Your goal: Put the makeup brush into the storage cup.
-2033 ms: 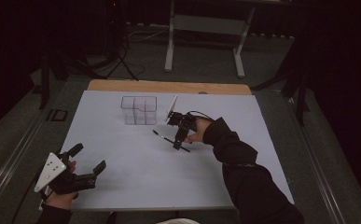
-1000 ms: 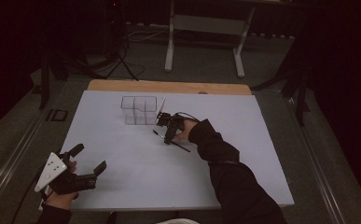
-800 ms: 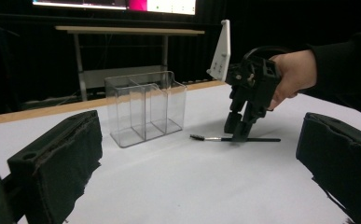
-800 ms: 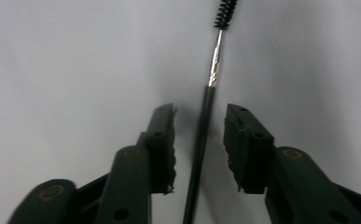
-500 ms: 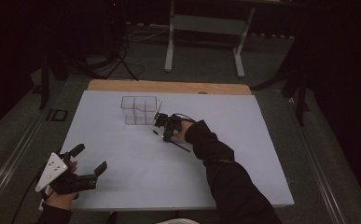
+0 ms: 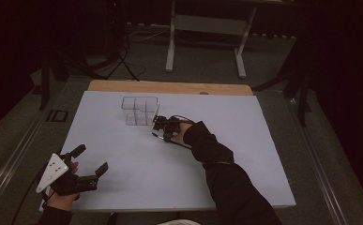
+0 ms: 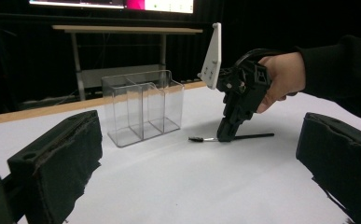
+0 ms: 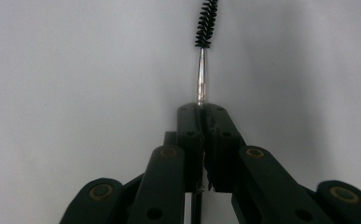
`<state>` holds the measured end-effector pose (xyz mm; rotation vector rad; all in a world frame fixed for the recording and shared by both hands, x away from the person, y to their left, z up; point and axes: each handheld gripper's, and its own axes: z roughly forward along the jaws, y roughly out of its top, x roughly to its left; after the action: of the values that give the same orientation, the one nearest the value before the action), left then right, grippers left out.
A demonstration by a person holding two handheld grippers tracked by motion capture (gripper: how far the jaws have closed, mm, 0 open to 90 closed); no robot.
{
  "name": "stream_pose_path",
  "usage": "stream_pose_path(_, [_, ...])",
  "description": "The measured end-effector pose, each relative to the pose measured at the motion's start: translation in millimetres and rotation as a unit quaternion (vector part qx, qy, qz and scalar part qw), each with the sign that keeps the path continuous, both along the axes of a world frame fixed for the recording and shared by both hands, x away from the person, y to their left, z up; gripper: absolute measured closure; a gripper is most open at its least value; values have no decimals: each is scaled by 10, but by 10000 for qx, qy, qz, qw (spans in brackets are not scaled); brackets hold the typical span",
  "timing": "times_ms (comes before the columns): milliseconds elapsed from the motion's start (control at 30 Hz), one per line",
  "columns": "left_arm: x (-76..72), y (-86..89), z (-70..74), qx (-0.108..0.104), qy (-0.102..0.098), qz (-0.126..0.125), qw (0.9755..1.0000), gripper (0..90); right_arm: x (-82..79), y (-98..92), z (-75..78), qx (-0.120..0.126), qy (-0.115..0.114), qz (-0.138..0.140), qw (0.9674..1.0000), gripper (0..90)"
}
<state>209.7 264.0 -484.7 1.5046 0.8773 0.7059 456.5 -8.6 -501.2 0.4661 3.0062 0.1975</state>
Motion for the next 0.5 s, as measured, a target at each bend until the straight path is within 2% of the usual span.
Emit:
stream_pose_path(167, [5, 0, -2, 2, 8, -6, 10000, 10, 11, -11, 21, -1, 0, -114, 9999, 855])
stream_pose_path(300, [4, 1, -1, 0, 7, -1, 10000, 10, 36, -66, 77, 94, 53, -277, 9996, 856])
stream_pose_path(433, [4, -3, 1, -1, 2, 4, 10000, 9, 34, -104, 129, 169, 56, -314, 9993, 856])
stream_pose_path(467, [1, -4, 0, -1, 2, 0, 10000, 10, 25, -129, 170, 277, 62, -435, 9987, 856])
stream_pose_path(500, [1, -4, 0, -1, 2, 0, 10000, 10, 25, -129, 170, 277, 62, -435, 9987, 856])
